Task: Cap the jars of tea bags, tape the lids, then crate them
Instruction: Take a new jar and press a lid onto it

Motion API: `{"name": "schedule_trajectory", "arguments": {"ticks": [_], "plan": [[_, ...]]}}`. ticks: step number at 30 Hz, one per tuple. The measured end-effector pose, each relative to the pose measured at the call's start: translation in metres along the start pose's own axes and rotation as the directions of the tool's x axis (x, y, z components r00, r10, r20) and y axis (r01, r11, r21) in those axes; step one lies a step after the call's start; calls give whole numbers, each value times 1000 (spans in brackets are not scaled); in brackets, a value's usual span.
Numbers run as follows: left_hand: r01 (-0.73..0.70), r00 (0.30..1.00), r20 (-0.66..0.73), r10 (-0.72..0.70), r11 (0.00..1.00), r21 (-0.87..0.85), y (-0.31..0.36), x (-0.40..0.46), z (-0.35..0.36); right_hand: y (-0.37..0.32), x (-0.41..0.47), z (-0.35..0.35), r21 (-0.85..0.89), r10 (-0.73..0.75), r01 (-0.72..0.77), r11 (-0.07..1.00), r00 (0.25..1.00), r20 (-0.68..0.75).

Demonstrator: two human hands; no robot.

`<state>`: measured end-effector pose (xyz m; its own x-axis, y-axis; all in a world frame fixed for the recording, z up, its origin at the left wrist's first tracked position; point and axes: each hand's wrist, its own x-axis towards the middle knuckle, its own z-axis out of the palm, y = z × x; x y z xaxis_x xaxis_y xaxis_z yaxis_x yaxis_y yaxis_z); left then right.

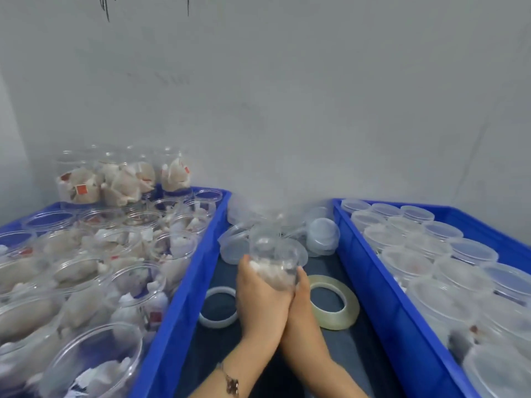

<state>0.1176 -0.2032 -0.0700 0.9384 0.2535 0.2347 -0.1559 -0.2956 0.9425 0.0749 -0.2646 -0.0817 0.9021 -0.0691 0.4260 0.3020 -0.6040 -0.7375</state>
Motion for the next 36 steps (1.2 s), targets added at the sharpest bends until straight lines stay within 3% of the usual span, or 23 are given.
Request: {"name": "schedule_trajectory", "arguments": {"ticks": [6,13,18,21,24,28,34,36], "plan": [[-39,997,66,37,999,28,-51,-4,15,64,-12,6,-194,298,-269,943,945,136],[-99,989,109,97,995,19,-69,18,24,72,47,-17,-390,274,-285,876,958,-85],[-104,988,112,110,993,-52,-82,27,27,80,99,-24,-594,264,-276,756,958,-109],[-56,978,196,73,994,-90,-79,26,24,97,134,-26,-434,370,-377,819,923,-104],[-111,988,100,115,993,-48,-73,25,25,115,162,-18,-213,480,-487,847,873,-87],[-110,990,87,111,994,-14,-70,20,24,138,180,5,-89,531,-535,840,845,-72],[-130,988,85,130,991,-12,-73,21,24,145,186,23,-490,439,-401,774,898,-41],[-137,987,86,138,990,-10,-75,21,25,142,184,20,-524,406,-368,768,913,-45]]}}
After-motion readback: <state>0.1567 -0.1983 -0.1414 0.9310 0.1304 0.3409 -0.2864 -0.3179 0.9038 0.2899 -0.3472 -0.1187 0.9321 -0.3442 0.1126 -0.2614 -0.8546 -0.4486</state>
